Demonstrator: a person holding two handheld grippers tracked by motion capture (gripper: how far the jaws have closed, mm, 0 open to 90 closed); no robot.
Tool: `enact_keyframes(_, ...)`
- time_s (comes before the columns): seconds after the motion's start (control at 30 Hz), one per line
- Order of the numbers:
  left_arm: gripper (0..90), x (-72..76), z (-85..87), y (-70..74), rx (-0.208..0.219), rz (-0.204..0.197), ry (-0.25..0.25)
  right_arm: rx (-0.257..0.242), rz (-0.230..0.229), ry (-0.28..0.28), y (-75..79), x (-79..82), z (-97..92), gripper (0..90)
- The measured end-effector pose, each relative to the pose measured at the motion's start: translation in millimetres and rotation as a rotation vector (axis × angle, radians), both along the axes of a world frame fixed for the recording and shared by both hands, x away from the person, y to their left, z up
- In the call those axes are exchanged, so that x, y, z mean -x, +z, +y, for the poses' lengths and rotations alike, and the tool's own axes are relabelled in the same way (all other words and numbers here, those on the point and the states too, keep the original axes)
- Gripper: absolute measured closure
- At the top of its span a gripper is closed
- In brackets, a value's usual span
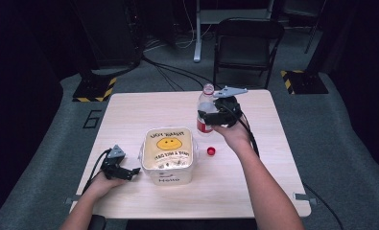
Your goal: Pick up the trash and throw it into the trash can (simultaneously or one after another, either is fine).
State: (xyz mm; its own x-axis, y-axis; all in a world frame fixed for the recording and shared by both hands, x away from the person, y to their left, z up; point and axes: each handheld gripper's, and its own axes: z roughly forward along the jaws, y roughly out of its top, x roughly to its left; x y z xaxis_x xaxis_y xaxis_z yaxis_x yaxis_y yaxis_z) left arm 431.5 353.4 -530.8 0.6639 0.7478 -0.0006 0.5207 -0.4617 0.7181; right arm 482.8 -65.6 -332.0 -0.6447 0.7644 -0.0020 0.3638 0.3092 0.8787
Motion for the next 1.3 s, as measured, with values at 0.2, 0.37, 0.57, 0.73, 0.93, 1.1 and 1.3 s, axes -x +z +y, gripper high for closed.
enact_keyframes(0.2,0.2,0.0,0.0,0.0,0.000,0.000,0.000,-0.001,-0.013,0.023,11.1,5.9,-0.4,28.1)
enact_keyframes(0.37,0.2,0.0,0.0,0.0,-0.001,0.000,0.000,0.003,-0.018,0.034,21.0,11.4,1.4,28.2)
enact_keyframes(0.57,0.2,0.0,0.0,0.0,0.000,0.000,0.000,0.006,-0.038,0.058,33.6,18.0,5.2,28.2)
enact_keyframes(0.73,0.3,0.0,0.0,0.1,-0.001,0.001,0.000,0.005,-0.046,0.071,44.4,23.2,8.9,28.2)
enact_keyframes(0.93,0.3,0.4,-0.2,-0.1,0.004,0.007,0.002,0.012,-0.061,0.087,55.0,29.0,11.6,28.2)
enact_keyframes(1.1,0.2,0.4,-0.7,-0.4,0.012,0.003,0.007,0.005,-0.077,0.105,64.2,35.0,12.9,28.2)
enact_keyframes(1.3,0.2,0.3,-0.6,-0.3,0.009,0.001,0.006,-0.001,-0.090,0.134,73.5,42.1,17.9,28.2)
